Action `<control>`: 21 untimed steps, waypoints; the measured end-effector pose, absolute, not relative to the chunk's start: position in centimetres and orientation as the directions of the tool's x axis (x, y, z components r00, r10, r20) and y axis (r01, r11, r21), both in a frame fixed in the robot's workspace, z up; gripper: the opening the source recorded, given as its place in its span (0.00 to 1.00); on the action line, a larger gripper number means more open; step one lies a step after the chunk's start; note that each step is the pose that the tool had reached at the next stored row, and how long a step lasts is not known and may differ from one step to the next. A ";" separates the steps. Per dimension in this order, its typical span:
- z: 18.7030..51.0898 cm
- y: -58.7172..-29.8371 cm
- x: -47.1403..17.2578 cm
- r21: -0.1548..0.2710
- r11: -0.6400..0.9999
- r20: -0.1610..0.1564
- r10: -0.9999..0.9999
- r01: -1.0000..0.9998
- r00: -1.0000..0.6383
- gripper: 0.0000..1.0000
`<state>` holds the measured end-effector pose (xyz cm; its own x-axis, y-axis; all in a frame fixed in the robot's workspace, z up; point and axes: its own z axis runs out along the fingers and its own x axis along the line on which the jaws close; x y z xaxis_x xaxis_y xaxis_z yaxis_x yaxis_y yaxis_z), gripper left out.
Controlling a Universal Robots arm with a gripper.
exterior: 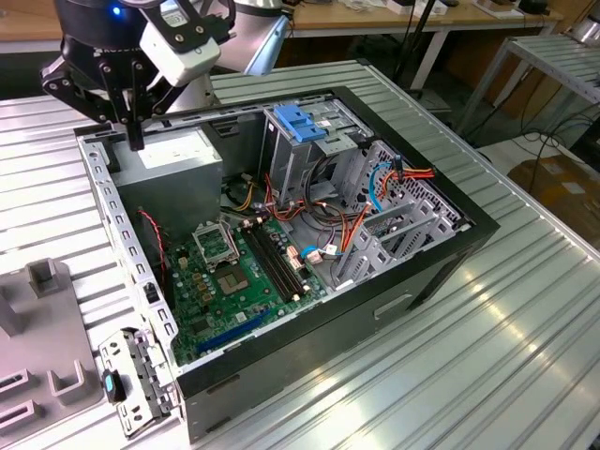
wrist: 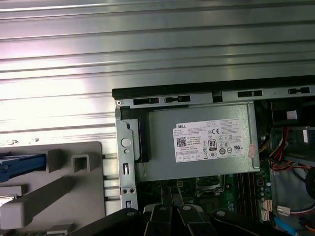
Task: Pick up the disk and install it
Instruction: 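Reach for the disk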
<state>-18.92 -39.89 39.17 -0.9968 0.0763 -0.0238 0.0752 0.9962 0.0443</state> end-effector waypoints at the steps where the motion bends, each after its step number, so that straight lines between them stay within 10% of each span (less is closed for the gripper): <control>1: 39.2 -39.9 -19.0 0.044 0.996 -0.024 0.076 0.075 -0.997 0.11; 21: 39.2 -39.9 -20.2 0.044 0.996 -0.024 0.076 0.075 -0.997 0.11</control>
<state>-20.20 -39.89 39.16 -0.9968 0.0763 -0.0238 0.0751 0.9962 0.0443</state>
